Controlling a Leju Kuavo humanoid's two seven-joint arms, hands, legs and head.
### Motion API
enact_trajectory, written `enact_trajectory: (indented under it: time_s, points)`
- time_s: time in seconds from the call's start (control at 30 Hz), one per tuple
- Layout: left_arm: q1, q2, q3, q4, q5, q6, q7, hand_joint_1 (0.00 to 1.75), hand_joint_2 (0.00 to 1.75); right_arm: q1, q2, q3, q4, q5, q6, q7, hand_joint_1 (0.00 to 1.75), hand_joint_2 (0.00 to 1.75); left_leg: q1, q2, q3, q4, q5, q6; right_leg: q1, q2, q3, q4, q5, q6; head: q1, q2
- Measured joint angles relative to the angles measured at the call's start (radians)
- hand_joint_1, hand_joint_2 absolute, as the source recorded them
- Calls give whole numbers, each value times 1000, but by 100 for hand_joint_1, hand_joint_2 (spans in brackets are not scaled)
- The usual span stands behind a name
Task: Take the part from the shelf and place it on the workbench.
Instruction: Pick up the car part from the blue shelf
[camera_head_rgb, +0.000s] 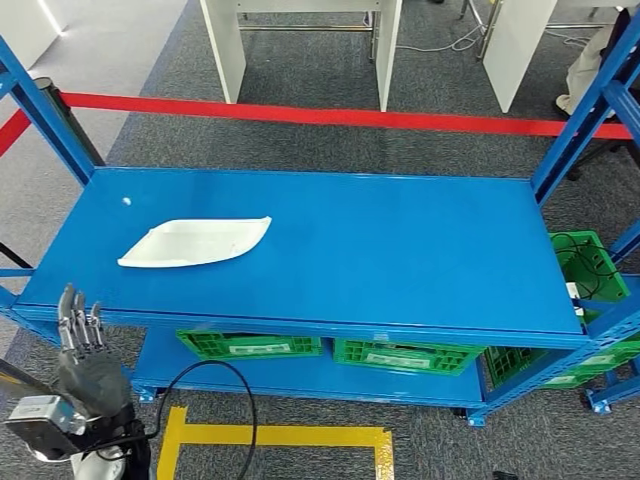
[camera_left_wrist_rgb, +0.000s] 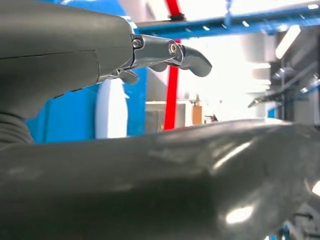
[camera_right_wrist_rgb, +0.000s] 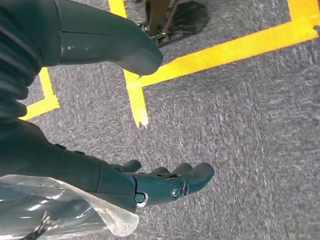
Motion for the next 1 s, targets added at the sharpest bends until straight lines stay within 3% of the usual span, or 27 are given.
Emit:
enact_trajectory:
  time_s: [0.23, 0.5, 0.87, 1.0]
  points:
    - [-50, 65, -146, 52, -20, 90, 0, 0, 0, 0, 0, 12, 3, 23, 29, 9, 0, 175, 0, 0, 0, 0, 0, 0, 0, 0, 0, 0, 0, 0, 0, 0]
    - [-82, 112, -226, 101, -122, 167, 0, 0, 0, -1, 0, 14, 3, 43, 39, 5, 0, 175, 0, 0, 0, 0, 0, 0, 0, 0, 0, 0, 0, 0, 0, 0]
    - [-177, 188, -296, 190, -299, 167, 9, 0, 0, -4, 0, 36, 3, 102, 70, 14, 0, 175, 0, 0, 0, 0, 1, 0, 0, 0, 0, 0, 1, 0, 0, 0]
    - [-239, 230, -301, 236, -427, 233, 49, 0, 175, -7, 0, 44, 4, 122, 80, 18, 0, 175, 0, 0, 0, 0, 1, 0, 0, 1, 0, 0, 1, 0, 0, 0]
